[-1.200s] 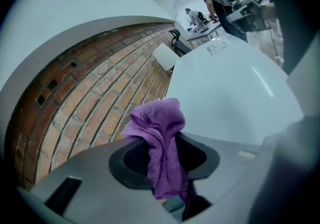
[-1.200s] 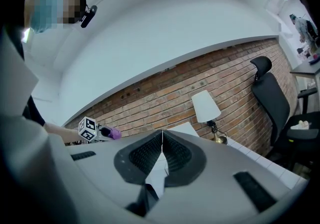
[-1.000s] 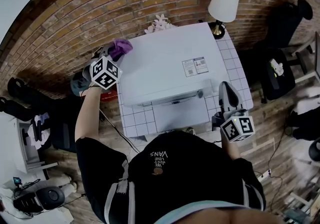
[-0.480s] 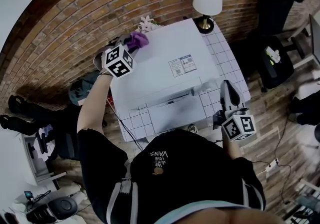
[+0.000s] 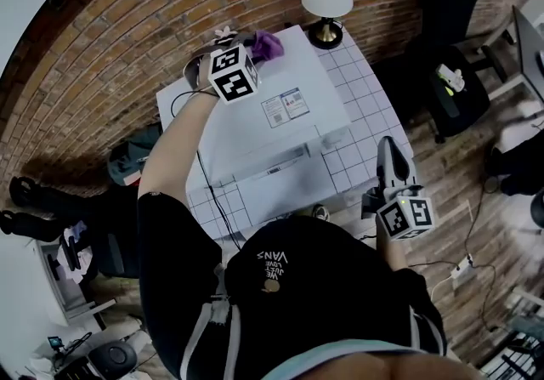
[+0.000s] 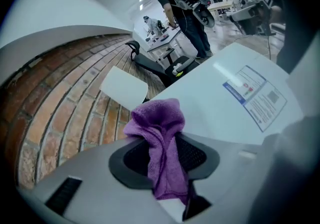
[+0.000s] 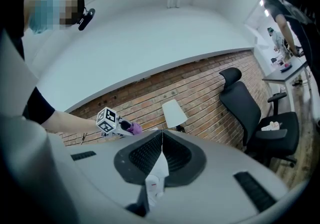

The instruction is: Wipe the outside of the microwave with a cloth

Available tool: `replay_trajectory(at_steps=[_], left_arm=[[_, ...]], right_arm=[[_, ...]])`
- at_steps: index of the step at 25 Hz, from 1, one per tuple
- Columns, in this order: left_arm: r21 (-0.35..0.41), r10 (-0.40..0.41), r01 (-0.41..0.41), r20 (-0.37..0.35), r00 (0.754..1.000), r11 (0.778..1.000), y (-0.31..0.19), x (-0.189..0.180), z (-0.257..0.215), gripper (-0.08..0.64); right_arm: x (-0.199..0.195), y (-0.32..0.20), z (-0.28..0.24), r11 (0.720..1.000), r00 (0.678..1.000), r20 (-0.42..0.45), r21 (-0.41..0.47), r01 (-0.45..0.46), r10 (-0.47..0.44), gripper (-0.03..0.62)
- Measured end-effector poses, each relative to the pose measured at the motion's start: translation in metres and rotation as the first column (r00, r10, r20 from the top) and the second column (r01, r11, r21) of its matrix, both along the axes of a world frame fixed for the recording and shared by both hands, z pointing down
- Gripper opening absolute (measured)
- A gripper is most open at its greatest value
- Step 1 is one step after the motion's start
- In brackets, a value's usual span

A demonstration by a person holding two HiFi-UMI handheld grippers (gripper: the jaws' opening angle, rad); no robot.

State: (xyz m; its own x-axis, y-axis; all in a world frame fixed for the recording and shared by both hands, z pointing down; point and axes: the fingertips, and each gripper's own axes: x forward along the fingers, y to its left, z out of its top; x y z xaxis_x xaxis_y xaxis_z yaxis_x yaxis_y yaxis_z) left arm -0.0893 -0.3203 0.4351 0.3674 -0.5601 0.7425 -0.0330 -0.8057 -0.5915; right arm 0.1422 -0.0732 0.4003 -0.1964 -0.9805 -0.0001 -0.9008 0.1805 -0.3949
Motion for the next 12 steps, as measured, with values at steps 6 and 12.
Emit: replay_trajectory(at_steps=[6, 12], left_arm=[[0.009, 0.055, -0.055, 0.016, 0.998, 0.998, -0.01, 0.056, 0.001, 0.14], [0.007, 0.084, -0.084, 0.017, 0.996, 0.996, -0.011, 0.089, 0.0, 0.14]], right_arm=[[0.024, 0.014, 0.003, 0.999, 0.999, -0.007, -0.002, -0.048, 0.048, 0.003], [0.043, 0.027, 0.003, 0.996, 0.996, -0.011, -0.013, -0.091, 0.09, 0.003]])
